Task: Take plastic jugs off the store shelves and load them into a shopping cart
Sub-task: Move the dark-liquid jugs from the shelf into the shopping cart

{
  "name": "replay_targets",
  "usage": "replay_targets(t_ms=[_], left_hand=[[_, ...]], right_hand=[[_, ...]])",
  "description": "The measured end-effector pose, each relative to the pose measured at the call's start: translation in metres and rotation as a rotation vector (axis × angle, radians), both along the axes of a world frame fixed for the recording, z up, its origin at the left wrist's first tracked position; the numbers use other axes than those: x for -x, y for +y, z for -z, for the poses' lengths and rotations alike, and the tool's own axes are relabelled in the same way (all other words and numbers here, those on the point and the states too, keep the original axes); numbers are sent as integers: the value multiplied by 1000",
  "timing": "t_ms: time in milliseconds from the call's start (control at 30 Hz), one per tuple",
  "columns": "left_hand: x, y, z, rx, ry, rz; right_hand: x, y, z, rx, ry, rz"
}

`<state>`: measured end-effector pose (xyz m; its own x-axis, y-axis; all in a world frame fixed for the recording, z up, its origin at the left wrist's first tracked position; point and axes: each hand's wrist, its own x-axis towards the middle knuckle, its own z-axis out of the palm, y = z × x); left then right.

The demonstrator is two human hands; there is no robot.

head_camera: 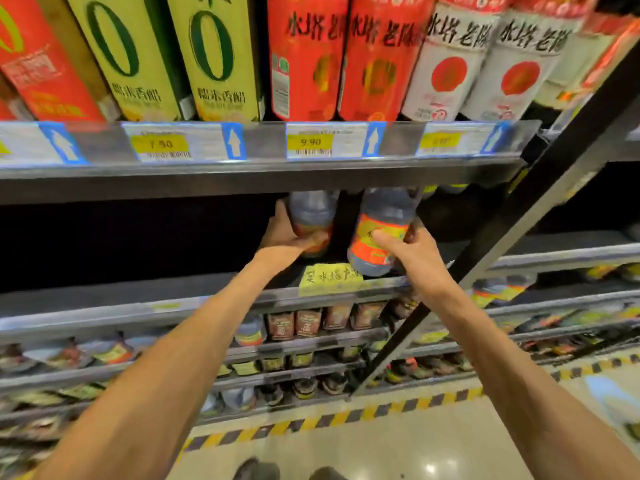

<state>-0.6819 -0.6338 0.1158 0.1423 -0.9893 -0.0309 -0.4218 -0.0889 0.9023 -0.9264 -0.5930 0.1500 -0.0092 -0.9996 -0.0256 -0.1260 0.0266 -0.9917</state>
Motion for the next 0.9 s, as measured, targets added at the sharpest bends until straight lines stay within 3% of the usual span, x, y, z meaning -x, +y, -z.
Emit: replay_targets(t_ms=[300,467,567,767,900], left_hand=[[10,14,6,-3,-49,-38],[18,13,22,30,-214,-127],[22,5,30,52,-244,-127],[28,-25,40,102,-241,-125],[31,-44,45,161,-205,-144]], right_hand=[[-8,-38,29,104,100,0],[-9,-46,43,132,246,-2],[-1,-73,84,176,319,7],[-15,-83,68,210,459,8],[-24,-107,73,155,382,103]])
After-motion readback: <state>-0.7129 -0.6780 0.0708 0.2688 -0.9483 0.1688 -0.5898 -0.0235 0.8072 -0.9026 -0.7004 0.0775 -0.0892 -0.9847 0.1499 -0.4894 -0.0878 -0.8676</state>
